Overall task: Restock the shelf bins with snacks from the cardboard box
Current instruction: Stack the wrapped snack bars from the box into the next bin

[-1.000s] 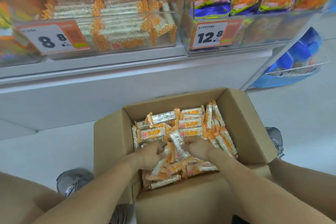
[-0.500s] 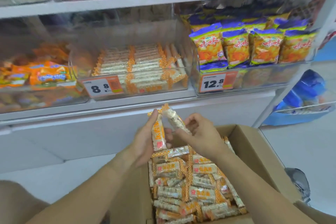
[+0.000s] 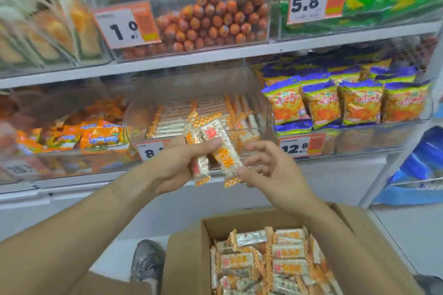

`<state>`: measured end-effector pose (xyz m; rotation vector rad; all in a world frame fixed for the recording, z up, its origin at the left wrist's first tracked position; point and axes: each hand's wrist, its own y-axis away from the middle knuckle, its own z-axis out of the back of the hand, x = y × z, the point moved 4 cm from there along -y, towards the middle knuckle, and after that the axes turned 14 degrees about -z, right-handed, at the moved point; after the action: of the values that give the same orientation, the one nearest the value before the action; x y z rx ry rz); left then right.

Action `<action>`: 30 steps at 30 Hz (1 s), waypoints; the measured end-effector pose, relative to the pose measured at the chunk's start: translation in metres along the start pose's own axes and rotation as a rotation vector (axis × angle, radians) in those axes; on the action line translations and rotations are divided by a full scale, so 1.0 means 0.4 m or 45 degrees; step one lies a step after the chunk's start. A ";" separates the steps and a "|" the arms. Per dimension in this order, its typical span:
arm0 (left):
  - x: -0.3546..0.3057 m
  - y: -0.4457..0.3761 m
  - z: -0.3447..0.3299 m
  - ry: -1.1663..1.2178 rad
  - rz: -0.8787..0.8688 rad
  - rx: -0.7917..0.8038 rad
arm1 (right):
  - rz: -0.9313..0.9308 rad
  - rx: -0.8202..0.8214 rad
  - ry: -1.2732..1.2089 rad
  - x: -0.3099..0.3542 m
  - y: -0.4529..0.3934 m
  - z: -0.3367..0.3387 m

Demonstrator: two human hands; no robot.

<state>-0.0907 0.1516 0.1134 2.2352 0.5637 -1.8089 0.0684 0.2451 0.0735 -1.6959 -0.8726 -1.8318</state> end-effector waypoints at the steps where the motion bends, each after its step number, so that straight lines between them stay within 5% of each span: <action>1: -0.005 -0.010 0.006 0.005 0.002 -0.001 | -0.029 0.012 -0.055 0.005 -0.005 0.004; 8: 0.000 -0.085 0.073 -0.102 -0.104 -0.285 | -0.060 -0.076 0.054 0.023 -0.029 0.000; 15: 0.017 -0.141 0.101 -0.220 -0.102 -0.271 | 0.006 -0.249 0.082 0.039 -0.055 -0.043; 19: -0.029 -0.184 0.094 -0.538 -0.249 -0.316 | 0.272 -0.588 0.477 0.127 -0.120 -0.021; 22: -0.038 -0.202 0.103 -0.718 -0.140 -0.379 | 0.432 -0.774 0.986 0.203 -0.224 -0.024; 26: -0.025 -0.195 0.110 -0.806 -0.182 -0.240 | 0.175 -0.811 1.364 0.222 -0.401 -0.053; 30: 0.001 -0.155 0.133 -0.717 -0.306 0.000 | -0.052 -0.806 1.325 0.194 -0.516 -0.070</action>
<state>-0.1640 0.1866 0.1056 1.5855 0.7265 -2.4157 -0.1091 0.3688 0.1245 -0.7106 0.1303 -2.7253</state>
